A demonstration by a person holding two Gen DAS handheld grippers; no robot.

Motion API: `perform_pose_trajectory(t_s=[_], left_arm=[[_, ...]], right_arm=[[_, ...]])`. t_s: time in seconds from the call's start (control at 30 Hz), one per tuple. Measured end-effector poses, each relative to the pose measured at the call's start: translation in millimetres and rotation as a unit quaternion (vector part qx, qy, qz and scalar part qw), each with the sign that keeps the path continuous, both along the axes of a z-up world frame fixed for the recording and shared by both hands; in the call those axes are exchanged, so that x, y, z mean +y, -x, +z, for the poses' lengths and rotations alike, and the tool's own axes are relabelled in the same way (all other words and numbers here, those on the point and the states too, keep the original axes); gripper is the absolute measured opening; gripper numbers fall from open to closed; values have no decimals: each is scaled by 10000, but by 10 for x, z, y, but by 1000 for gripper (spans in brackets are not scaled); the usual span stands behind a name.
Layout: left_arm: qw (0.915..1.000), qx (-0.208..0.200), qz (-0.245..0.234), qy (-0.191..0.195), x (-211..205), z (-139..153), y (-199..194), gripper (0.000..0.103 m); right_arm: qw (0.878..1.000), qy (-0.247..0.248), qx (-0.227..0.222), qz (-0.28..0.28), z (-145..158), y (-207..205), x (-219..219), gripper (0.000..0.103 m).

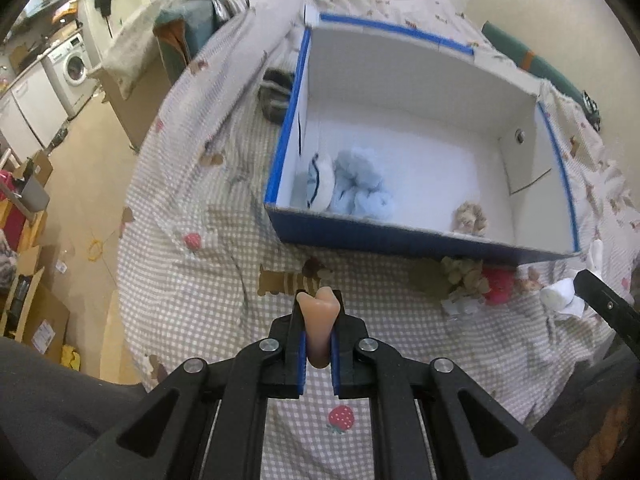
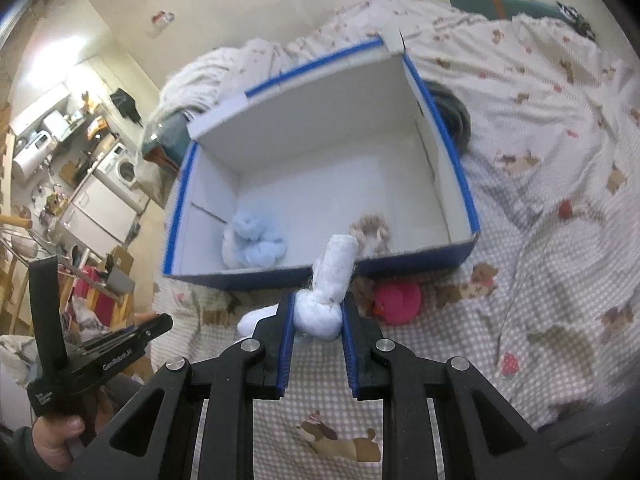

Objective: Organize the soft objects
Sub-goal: 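Carry both held items over the box interior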

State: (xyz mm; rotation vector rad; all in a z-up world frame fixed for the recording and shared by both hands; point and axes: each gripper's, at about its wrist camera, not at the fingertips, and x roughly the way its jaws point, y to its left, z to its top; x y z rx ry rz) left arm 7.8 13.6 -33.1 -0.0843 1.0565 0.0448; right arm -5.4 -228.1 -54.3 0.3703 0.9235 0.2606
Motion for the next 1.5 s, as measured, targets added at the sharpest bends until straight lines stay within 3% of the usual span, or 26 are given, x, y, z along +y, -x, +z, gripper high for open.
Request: perform_pose_trajectory(t_s=[0.2,0.33,0.5,0.7,0.97,1.17,1.3,1.5], left_arm=[[9990,-397,-195,-70,-108,434,-186,8],[9981,-539,-269,-109,-119,565,-446,8],[9973,-587,-406,-153,-139,603,-774,8],[9972,-527,-515,-107,-212,496,-1142,8],[9971,-337,-673,-113,-391,99,-1444,8],[9926,-406,-951,-636,-594,-139,-1516,9],[9940,-220,-984,-417,-594,-227,-1535,9],[9944,-75,-999,-326,-630,-317,-1565,9]], right_arm=[[9984,131,-538,91,392,-2,-2,23],[9966,206,-778,184,618,-121,-15,23],[9951,370,-856,314,689,-443,37,23],[9959,501,-652,374,534,-874,82,23],[9976,545,-183,373,76,-1213,119,23],[9955,853,-34,415,-69,-1272,185,24],[9932,1035,251,467,-219,-1309,212,24],[9933,969,311,548,-284,-1373,242,24]])
